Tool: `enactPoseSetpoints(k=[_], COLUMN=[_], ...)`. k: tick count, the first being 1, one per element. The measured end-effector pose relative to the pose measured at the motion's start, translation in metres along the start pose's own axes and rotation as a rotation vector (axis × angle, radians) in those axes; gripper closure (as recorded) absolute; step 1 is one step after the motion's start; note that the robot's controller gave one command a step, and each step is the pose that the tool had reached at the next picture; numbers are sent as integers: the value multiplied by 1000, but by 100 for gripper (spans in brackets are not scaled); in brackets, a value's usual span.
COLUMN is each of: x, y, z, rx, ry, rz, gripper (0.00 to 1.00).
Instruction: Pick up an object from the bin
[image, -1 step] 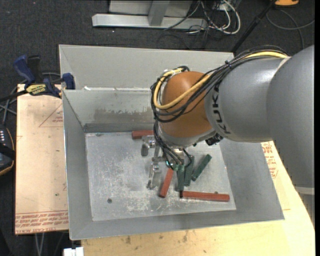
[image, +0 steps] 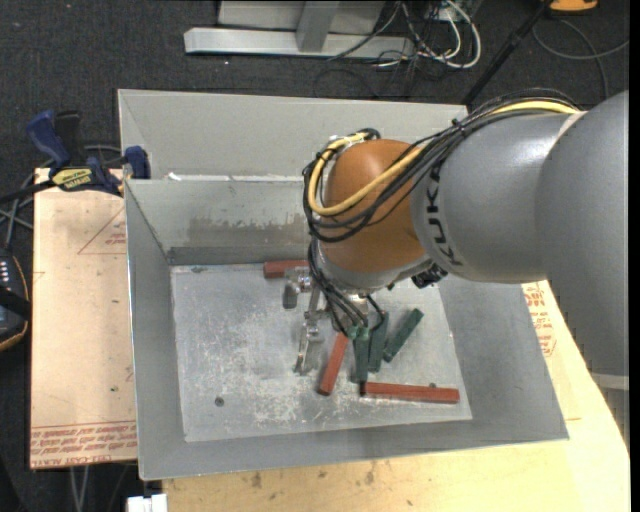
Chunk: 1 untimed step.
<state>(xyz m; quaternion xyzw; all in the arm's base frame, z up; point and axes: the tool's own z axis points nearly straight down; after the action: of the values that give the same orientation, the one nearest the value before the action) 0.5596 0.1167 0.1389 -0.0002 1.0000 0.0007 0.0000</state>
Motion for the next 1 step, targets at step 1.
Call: enactPoseSetpoints(k=[1], x=[-6], y=[-27], z=[33], rx=[-1], ry=[-6], rz=[-258], gripper=[0])
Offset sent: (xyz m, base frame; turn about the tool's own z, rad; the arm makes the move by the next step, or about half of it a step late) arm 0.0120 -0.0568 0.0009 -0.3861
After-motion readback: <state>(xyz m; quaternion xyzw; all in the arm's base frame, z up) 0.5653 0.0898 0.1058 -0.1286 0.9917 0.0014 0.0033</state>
